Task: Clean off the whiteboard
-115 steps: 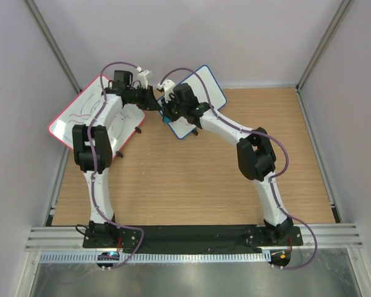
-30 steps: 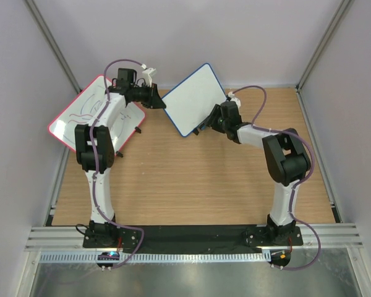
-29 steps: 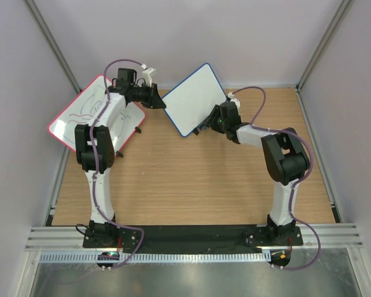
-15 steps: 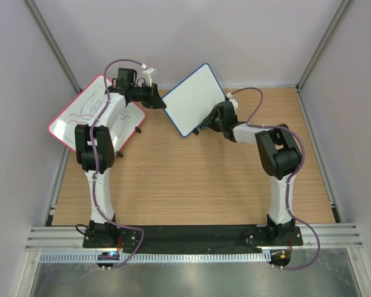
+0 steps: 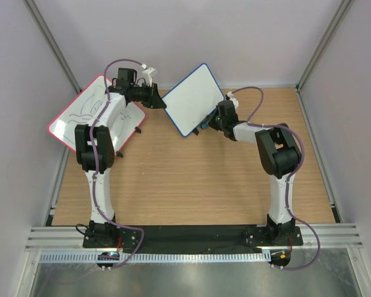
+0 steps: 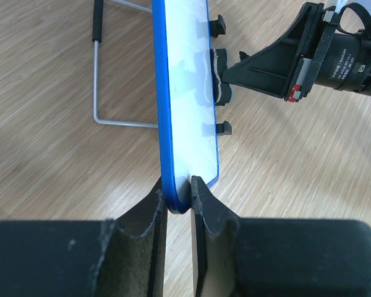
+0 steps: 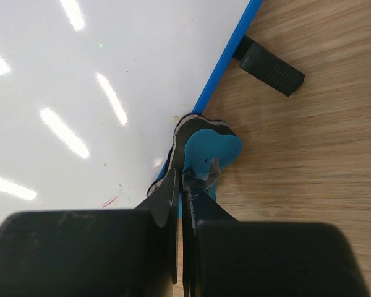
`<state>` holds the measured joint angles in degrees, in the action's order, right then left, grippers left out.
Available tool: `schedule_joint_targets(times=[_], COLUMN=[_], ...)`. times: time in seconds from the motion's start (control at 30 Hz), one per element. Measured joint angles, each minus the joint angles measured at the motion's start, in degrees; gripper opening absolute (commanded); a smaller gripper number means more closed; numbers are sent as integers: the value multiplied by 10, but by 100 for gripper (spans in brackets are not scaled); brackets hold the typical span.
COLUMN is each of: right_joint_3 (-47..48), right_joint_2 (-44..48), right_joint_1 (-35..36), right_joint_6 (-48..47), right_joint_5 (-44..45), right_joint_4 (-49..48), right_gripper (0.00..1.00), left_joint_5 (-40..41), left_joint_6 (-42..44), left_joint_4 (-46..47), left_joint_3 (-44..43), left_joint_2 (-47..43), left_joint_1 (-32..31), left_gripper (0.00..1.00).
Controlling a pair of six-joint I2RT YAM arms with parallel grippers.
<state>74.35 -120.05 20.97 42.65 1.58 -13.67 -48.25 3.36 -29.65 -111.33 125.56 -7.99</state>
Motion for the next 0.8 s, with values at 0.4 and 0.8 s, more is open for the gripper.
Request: schedule_joint_targets(times=[0.4,0.8], right_joint_3=[-2,70], right_joint_2=[82,112], right_joint_1=[-1,41], right_joint_6=[-176,-361], right_joint_5=[32,47], right_joint_4=[160,459], right_gripper=[1,7], left_joint_5=[0,0], left_joint_6=[4,4], left_joint_4=[0,0], left_joint_3=[0,0], left_joint_2=[0,0], left_joint_1=[-1,-1], left_gripper=[0,0])
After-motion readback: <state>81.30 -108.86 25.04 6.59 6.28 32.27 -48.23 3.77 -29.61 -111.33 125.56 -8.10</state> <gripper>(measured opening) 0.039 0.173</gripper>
